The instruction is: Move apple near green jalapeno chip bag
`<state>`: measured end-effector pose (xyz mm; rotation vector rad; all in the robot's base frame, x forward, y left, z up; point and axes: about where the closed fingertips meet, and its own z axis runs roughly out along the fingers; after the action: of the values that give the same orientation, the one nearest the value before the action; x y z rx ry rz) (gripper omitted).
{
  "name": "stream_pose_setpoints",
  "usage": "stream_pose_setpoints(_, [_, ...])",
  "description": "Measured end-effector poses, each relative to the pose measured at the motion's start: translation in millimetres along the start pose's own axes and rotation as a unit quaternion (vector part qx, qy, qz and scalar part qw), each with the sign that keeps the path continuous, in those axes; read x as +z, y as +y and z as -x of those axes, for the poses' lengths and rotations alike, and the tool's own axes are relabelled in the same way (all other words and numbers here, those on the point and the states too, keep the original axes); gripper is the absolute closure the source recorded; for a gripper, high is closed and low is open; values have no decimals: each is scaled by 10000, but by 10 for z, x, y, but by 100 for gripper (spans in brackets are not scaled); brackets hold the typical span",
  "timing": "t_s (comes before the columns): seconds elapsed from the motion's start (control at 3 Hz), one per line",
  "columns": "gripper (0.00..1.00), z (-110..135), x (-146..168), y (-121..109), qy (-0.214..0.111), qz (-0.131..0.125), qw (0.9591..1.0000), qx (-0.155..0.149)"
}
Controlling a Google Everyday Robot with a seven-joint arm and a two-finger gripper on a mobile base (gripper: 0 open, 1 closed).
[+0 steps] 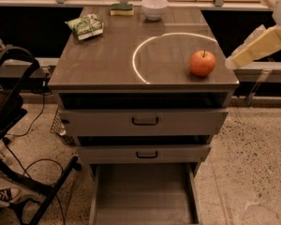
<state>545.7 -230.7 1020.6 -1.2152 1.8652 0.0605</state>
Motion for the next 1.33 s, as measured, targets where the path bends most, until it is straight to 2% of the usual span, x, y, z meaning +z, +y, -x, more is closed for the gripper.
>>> stream_pose_setpoints(0.67, [0,-38,195,28,-103,164,9996,221])
stream_pose_setpoints(1.0, [0,-148,758,-174,-506,419,9962,569])
stream_pose_setpoints(1.33, [0,-381,1216,-366,-683,564,9924,858])
